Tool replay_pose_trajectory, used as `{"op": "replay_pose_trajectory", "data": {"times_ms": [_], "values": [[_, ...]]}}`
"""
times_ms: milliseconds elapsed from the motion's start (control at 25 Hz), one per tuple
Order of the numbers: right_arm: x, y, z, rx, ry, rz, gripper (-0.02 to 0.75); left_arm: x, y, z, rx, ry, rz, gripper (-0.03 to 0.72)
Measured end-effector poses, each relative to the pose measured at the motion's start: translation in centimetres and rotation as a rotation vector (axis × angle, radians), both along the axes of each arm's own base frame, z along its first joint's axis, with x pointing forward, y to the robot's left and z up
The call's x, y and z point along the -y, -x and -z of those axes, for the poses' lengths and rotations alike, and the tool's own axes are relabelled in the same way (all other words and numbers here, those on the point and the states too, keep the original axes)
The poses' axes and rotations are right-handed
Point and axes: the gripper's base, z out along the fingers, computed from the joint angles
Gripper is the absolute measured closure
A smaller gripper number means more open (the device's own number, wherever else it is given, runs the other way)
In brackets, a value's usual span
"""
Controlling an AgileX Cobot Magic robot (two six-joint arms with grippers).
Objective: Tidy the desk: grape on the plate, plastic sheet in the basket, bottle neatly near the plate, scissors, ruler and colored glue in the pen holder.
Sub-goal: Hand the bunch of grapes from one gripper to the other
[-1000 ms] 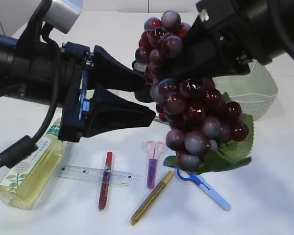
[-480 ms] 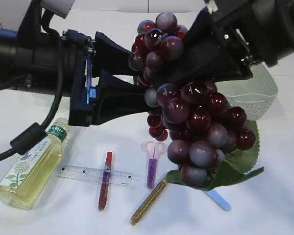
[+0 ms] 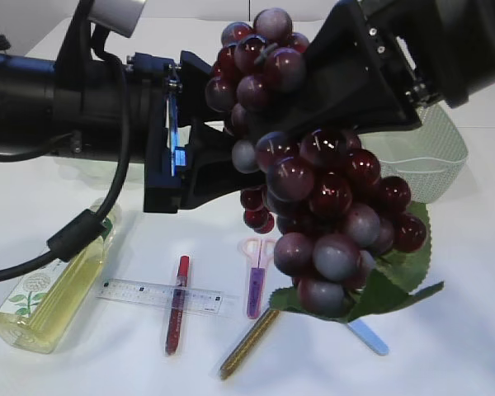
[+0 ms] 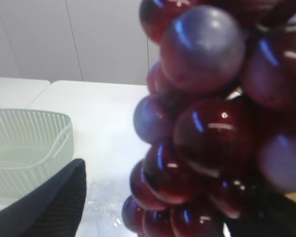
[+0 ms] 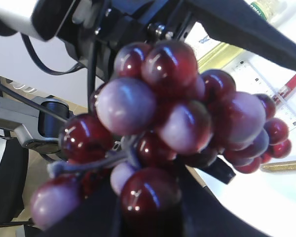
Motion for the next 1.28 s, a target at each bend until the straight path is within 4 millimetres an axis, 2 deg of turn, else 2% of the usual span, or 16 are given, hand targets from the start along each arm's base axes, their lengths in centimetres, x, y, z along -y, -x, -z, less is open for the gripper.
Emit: {"op": "replay_pose_trajectory", "data": {"times_ms": [200,320,640,800,1280], "values": [[0.0,0.01,-0.02,0.002,-0.002,-0.001,0.577,0.2,-0.28,0.32,-0.001,0.011,-0.007,0.093],[-0.02,0.04,-0.05,0.003,-0.004,-0.005,0.577,0.28,-0.33,0.4,-0.008,0.014,-0.01,0.134],[-0.04,0.05,-0.06,0.013,-0.006,-0.015,0.577,0.35,-0.27,0.34,-0.01,0.023,-0.007,0.429],[-0.04,0.05,-0.06,0.018,-0.005,-0.018,0.577,0.35,-0.27,0.34,-0.01,0.023,-0.007,0.52],[0.12,-0.03,0.14,0.034,0.025,-0.019,0.561,0.28,-0.5,0.45,0.001,0.008,-0.03,0.587]]}}
